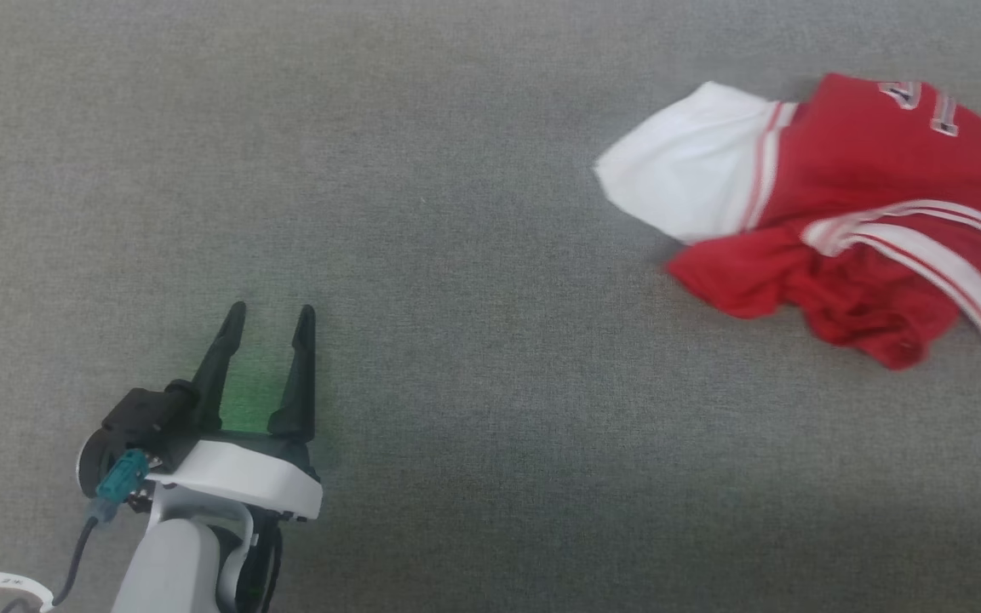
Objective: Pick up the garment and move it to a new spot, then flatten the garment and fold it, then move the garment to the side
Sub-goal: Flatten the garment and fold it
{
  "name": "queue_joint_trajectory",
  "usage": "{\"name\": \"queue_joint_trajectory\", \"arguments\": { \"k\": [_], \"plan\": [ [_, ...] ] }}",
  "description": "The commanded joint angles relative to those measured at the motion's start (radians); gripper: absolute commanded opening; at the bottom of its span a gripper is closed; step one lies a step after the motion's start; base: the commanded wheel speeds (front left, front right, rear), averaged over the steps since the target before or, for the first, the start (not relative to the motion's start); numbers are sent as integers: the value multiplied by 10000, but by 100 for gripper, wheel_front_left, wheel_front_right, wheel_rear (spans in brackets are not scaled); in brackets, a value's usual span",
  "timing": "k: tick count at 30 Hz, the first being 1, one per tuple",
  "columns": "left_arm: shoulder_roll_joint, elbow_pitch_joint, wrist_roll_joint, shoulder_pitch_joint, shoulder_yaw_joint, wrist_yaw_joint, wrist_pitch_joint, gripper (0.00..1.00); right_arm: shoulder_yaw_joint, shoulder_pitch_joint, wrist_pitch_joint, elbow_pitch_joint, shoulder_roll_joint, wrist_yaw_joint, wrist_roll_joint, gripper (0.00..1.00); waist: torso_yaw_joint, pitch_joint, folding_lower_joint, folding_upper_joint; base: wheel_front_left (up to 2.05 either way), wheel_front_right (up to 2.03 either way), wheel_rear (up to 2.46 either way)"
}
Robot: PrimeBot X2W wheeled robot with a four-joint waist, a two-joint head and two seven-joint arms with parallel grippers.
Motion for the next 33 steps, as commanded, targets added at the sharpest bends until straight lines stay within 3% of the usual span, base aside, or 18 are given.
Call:
{"name": "queue_joint_trajectory", "arguments": {
  "k": [1,6,7,9,16,21,27,33],
  "plan": [
    [57,5,-79,-138,-2,-21,-49,100,-246,-135,-196,291,158,-4,-181,0,0,29,0,0,0,0,0],
    [303,110,-110,-371,-227,-21,-49,100,-911,-380,-695,1157,967,-4,-980,0,-157,43,0,0,0,0,0],
    [367,130,-213,-470,-299,-21,-49,100,-984,-448,-785,1229,1065,-4,-1123,25,-221,37,0,0,0,0,0],
    [675,178,-202,-782,-604,-20,-49,100,-1203,-501,-1044,1358,1299,-6,-1284,100,-388,-25,0,0,0,0,0],
    [2372,515,-781,-3099,-2834,-17,281,100,-2032,-122,-2407,1637,2060,-4,-1583,100,-1322,-237,0,0,0,0,0],
    [3543,542,-2461,-4983,-5157,-15,1997,100,-2885,146,-3152,917,3075,-3,-1098,100,-2157,-250,0,0,0,0,0],
    [4155,1140,-5884,-6865,-6954,-15,5181,100,-2904,669,-3304,-1075,4472,-4,-278,100,-3176,-62,0,0,0,0,0],
    [4019,3076,-7876,-8287,-7372,-17,7872,100,-2582,1051,-3305,-2483,5291,-3,-343,100,-4046,316,0,0,0,0,0]
  ]
}}
